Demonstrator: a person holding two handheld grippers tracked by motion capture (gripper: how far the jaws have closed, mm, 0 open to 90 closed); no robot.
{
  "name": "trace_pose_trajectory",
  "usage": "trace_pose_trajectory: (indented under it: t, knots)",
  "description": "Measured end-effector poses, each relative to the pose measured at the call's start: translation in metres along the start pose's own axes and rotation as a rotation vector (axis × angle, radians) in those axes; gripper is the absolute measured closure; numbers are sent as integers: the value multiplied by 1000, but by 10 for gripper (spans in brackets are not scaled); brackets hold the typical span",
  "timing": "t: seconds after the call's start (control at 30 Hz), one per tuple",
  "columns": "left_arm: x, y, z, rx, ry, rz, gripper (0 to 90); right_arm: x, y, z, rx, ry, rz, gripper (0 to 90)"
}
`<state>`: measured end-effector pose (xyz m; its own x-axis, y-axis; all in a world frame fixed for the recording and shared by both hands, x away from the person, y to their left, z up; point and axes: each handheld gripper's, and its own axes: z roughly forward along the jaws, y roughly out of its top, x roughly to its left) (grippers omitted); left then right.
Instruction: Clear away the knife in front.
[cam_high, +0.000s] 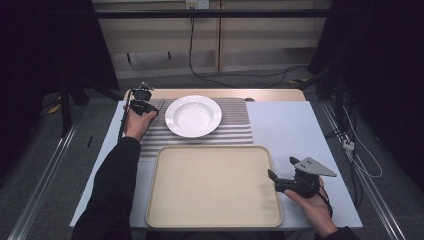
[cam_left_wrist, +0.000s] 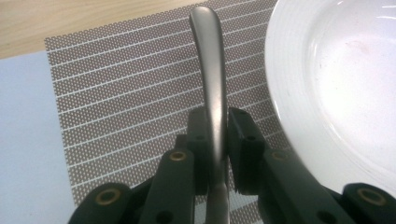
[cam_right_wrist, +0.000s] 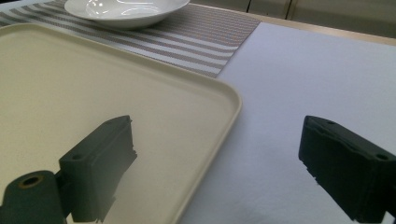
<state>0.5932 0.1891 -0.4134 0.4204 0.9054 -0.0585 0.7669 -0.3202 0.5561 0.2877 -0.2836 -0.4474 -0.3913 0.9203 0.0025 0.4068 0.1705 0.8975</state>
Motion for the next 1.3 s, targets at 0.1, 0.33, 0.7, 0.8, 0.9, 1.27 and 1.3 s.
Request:
trace_pose_trajectory:
  t: [0.1,0.33,0.7,0.8,0.9,1.27,1.3]
  knots:
    - [0,-2,-3,-10,-2,6,800,1,0,0,0,0,-2,104]
    - [-1,-7,-16,-27,-2,19,800,1,0,0,0,3,-11,105]
    - [-12,-11,-36,-60,-17,49,800,2,1,1,5,-1,-10,105]
    - [-16,-13,-39,-65,-22,62,800,1,1,0,3,-3,-9,105]
    - [-21,-17,-42,-72,-37,70,800,1,1,0,3,-4,-12,105]
    - [-34,-24,-53,-79,-40,118,800,1,1,0,4,-4,-13,105]
    - [-36,-25,-54,-80,-40,119,800,2,1,0,3,-4,-13,105]
